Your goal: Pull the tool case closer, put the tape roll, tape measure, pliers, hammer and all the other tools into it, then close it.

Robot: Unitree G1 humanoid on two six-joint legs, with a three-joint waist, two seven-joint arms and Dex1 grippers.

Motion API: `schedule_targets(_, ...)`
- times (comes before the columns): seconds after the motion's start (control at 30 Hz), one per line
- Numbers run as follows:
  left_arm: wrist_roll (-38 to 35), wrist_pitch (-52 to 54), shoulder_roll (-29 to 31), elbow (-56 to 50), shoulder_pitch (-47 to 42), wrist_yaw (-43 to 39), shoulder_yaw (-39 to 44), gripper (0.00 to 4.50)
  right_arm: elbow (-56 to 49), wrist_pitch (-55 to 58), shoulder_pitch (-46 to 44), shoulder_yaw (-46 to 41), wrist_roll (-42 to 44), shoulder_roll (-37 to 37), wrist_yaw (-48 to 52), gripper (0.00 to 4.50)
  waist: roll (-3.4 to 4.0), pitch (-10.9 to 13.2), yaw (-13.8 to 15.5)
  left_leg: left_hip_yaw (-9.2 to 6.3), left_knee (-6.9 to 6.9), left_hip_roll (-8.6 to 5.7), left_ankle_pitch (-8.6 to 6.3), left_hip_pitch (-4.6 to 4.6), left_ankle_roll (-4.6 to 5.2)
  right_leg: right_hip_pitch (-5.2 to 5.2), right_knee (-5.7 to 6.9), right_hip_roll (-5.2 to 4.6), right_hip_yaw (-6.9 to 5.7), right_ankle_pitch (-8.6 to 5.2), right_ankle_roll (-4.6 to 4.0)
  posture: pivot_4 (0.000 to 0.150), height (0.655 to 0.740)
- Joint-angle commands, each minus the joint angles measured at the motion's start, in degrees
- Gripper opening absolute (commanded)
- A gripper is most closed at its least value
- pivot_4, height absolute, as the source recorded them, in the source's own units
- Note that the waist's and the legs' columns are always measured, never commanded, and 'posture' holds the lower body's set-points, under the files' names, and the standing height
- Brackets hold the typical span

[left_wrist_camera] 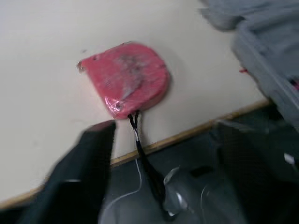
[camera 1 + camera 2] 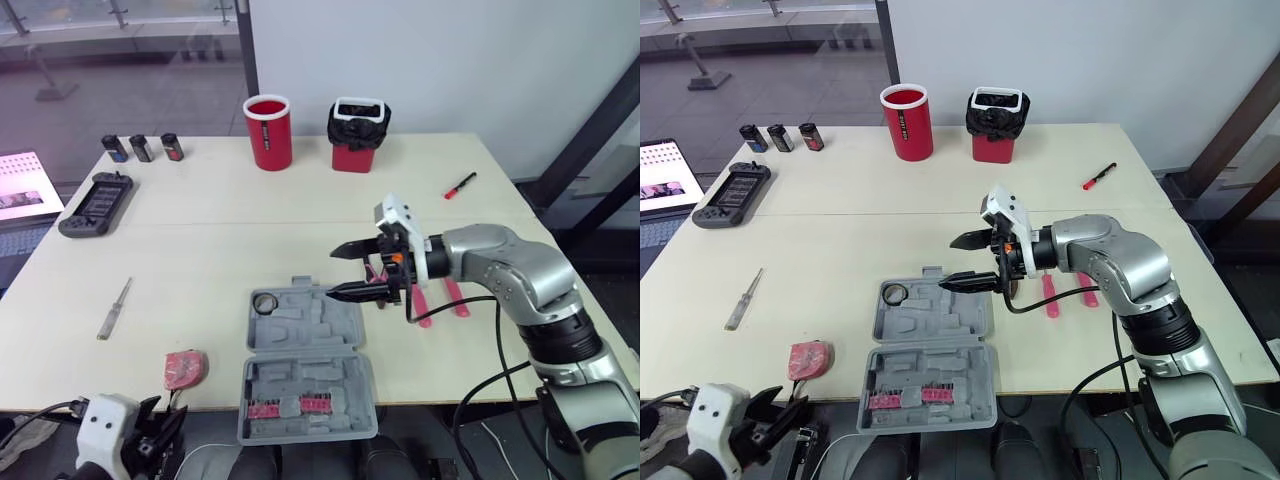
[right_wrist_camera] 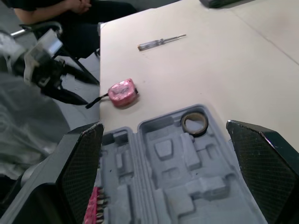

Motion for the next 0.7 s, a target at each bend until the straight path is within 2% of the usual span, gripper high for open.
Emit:
schedule_targets(0.03, -3.8, -4.2, 5.3, 4.2, -2.4, -9.9, 5.0, 4.45, -1.5, -1.5, -0.4, -1.4, 0.3, -0.9, 1.6, 4.5, 0.03, 0.0, -0.1, 0.0, 0.0, 0.01, 0.0, 0.0, 0.0, -0.01, -0.01, 0.0, 0.0, 0.02, -0.03, 0.15, 0.74)
schedule_targets(0.17, -6.7, -5.0, 14.8, 13.0, -12.4, -21.3, 5.6, 4.45, -3.2, -1.7, 0.6, -1.8, 1.5, -0.7, 2.8, 4.5, 0.02, 0.0, 0.1, 0.04, 0.07, 0.01, 0.0, -0.01, 0.0, 0.06, -0.06, -0.03, 0.0, 0.05, -0.08, 0.15, 0.74)
schedule_targets(0.3, -1.7, -10.7, 20.8, 25.9, -21.9, -28.9, 1.1, 4.45, -4.3, -2.0, 1.7, -3.0, 1.7, -0.7, 1.9, 4.5, 0.04, 0.0, -0.3, 0.06, 0.03, 0.02, 0.01, -0.02, 0.01, 0.06, -0.03, 0.0, 0.0, 0.08, -0.11, 0.15, 0.74)
schedule_targets(0.47, 3.8, -18.9, 22.0, 40.0, -30.7, -37.0, -7.8, 4.45, -5.8, -1.7, 3.8, -4.1, 1.4, -1.5, 0.4, 4.5, 0.06, 0.0, -1.0, 0.13, -0.13, 0.05, 0.01, 0.0, 0.02, -0.02, 0.04, 0.02, 0.02, 0.05, 0.0, 0.15, 0.74)
schedule_targets(0.7, 9.9, -31.0, 20.4, 55.6, -42.9, -38.9, -15.4, 4.45, -5.9, -1.9, 4.5, -5.0, 0.8, -2.2, -1.2, 4.5, 0.01, 0.0, -1.2, 0.09, 0.09, 0.09, 0.05, 0.19, 0.03, -0.05, 0.67, 0.06, 0.01, 0.03, 0.01, 0.15, 0.74)
